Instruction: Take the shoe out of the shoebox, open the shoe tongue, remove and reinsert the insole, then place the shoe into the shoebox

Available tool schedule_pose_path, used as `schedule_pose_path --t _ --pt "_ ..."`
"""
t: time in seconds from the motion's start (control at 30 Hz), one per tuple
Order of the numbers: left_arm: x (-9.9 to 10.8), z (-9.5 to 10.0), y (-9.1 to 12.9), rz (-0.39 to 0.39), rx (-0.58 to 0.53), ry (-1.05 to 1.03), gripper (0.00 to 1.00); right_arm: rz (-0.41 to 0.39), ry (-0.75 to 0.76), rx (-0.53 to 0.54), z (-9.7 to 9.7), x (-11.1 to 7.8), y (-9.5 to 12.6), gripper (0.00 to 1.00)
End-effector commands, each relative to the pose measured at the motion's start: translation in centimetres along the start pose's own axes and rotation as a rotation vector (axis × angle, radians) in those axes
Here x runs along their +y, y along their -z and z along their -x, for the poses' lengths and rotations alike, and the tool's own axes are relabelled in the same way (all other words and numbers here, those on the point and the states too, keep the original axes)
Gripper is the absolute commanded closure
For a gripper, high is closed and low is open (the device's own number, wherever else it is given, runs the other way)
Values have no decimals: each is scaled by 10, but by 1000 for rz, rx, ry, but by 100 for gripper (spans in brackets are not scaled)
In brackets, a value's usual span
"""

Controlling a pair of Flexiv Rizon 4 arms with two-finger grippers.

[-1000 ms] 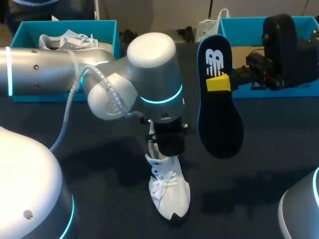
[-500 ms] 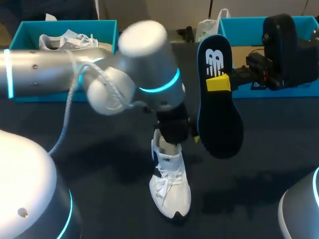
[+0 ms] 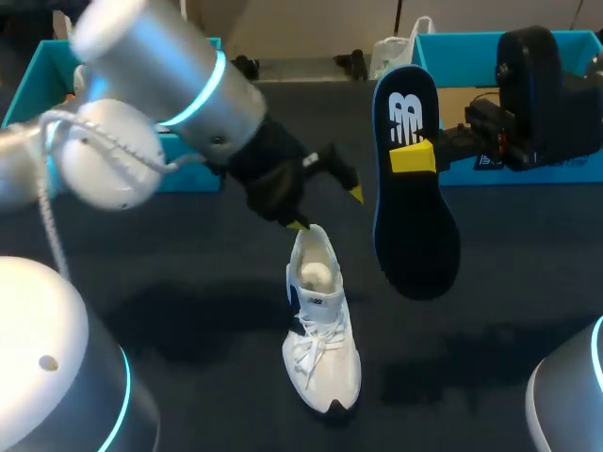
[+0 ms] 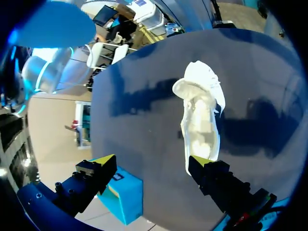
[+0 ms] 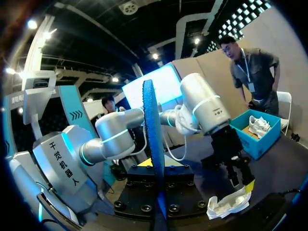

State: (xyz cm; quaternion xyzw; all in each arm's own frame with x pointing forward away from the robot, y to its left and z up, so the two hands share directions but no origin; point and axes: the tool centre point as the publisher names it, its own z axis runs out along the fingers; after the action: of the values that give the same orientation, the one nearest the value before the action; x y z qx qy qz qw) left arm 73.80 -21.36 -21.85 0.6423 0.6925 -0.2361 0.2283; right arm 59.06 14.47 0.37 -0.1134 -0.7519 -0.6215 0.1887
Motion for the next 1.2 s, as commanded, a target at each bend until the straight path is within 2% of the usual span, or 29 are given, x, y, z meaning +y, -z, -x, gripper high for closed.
schedule_pose_path --t 0.03,0.13,0.17,0.3,0.4,0.57,0.67,0.77,0.9,1.03,1.07,1.2 --pt "-7 -17 20 9 -224 -3 0 -2 -2 0 1 0 -2 100" --pt "-7 -17 20 9 -224 -3 0 -2 -2 0 1 0 -2 100" --pt "-3 -15 20 37 -241 4 0 -2 -2 0 1 0 -2 100" --pt "10 -6 34 29 -432 -46 0 -2 -2 0 1 0 -2 100" --pt "19 5 42 21 -513 -56 0 -2 -2 0 1 0 -2 100" --pt "25 20 54 44 -571 -85 0 -2 -2 0 1 0 -2 100" --pt "28 24 59 69 -615 -99 0 35 -46 37 29 11 13 100" --pt "31 25 64 81 -662 -102 0 63 -119 66 55 13 28 100" --pt "36 27 73 76 -737 -93 0 52 -195 121 93 25 48 100" --pt "38 30 85 25 -823 -101 0 99 -282 137 118 30 66 100" --pt "38 30 85 25 -823 -101 0 80 -319 131 125 29 70 100" --pt "38 30 85 25 -823 -101 0 80 -319 131 125 29 70 100"
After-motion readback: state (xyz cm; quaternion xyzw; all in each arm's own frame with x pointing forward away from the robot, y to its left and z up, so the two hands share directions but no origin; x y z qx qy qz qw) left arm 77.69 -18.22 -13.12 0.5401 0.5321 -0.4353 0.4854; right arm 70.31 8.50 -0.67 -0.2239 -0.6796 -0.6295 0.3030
